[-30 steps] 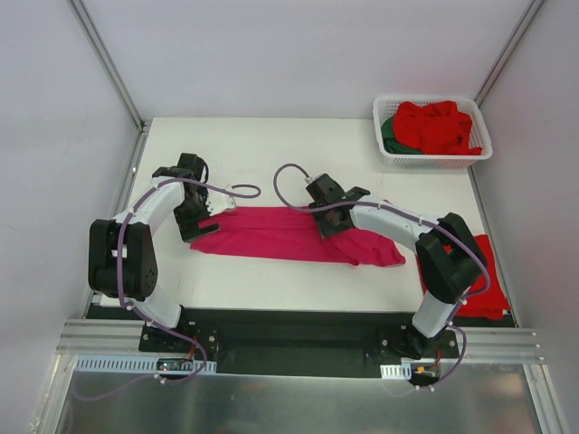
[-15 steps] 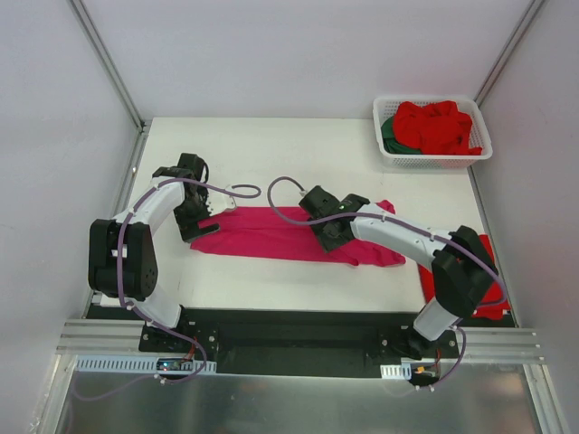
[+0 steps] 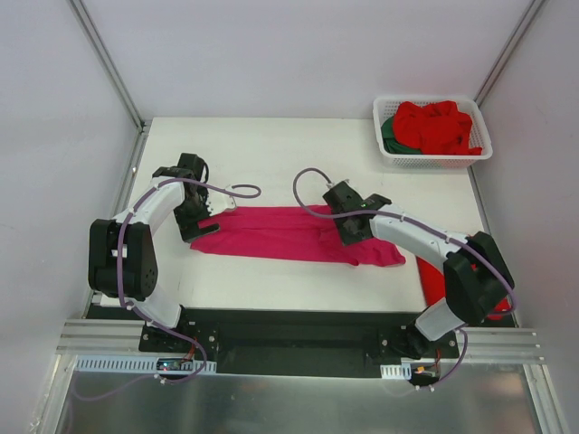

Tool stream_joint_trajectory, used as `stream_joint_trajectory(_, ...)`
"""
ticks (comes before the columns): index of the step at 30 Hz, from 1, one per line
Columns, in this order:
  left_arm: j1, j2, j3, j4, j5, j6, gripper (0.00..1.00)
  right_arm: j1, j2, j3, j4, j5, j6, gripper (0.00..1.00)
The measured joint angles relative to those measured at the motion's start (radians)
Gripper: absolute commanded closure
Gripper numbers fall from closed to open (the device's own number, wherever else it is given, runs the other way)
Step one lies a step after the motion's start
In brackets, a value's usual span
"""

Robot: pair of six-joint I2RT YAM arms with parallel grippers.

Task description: Fold and stack the t-shirts

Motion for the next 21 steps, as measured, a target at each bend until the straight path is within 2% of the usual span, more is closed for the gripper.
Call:
stream_joint_trajectory(5,0.0,0.0,0.0,0.0,0.0,-0.001,0.01,0.013,0.081,0.051,0.107,-0.087,-0.014,0.56)
stream_joint_trajectory(10,0.0,0.0,-0.006,0.0,0.0,0.0,0.01,0.031,0.118,0.083,0.124,-0.138,-0.015,0.56)
stream_joint_trajectory(21,0.0,0.002,-0.01,0.0,0.0,-0.003,0.01,0.07,0.056,0.024,-0.002,-0.12,-0.006,0.54)
